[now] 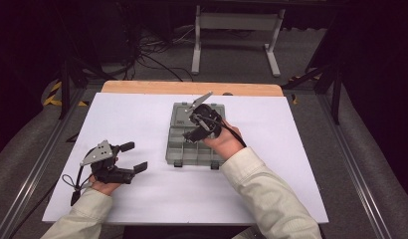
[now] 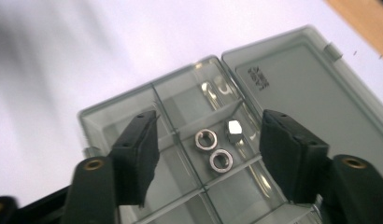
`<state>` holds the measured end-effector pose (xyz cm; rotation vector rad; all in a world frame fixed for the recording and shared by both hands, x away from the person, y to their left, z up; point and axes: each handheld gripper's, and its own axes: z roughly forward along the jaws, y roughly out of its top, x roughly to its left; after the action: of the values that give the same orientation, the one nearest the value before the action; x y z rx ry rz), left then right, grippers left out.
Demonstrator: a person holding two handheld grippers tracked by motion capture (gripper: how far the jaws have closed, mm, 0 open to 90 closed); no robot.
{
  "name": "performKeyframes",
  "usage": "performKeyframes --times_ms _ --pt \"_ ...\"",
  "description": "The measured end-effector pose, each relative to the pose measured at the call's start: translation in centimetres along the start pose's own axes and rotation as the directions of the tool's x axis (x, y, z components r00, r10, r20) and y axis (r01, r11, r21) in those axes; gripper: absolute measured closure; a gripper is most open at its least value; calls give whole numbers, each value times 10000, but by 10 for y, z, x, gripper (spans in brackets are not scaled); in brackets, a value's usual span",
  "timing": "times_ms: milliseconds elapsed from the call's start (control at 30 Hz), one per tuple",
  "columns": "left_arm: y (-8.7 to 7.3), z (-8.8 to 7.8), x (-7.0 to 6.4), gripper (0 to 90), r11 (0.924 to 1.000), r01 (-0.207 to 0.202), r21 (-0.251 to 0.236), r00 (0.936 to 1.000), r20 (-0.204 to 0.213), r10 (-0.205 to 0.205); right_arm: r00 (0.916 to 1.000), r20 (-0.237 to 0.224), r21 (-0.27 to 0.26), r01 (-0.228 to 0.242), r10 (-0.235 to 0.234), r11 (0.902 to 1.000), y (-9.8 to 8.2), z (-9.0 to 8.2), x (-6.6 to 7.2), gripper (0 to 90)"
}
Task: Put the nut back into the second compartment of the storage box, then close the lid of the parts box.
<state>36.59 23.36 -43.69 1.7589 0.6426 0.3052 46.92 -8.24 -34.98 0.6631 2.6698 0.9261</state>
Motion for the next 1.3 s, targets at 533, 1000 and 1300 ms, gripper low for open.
performKeyframes --times_ms 533,1000,1300 --pt "11 8 -4 151 9964 -272 797 9990 -321 299 9996 265 -1917 36 15 9815 -30 -61 13 186" --pt "23 16 -2 349 9912 -83 1321 9972 -725 180 9981 549 -2585 -133 284 9659 -64 -85 6 91" --pt "38 29 0 697 9773 103 2116 9942 -1071 127 9971 443 -2637 -483 621 9634 -74 -92 -10 483"
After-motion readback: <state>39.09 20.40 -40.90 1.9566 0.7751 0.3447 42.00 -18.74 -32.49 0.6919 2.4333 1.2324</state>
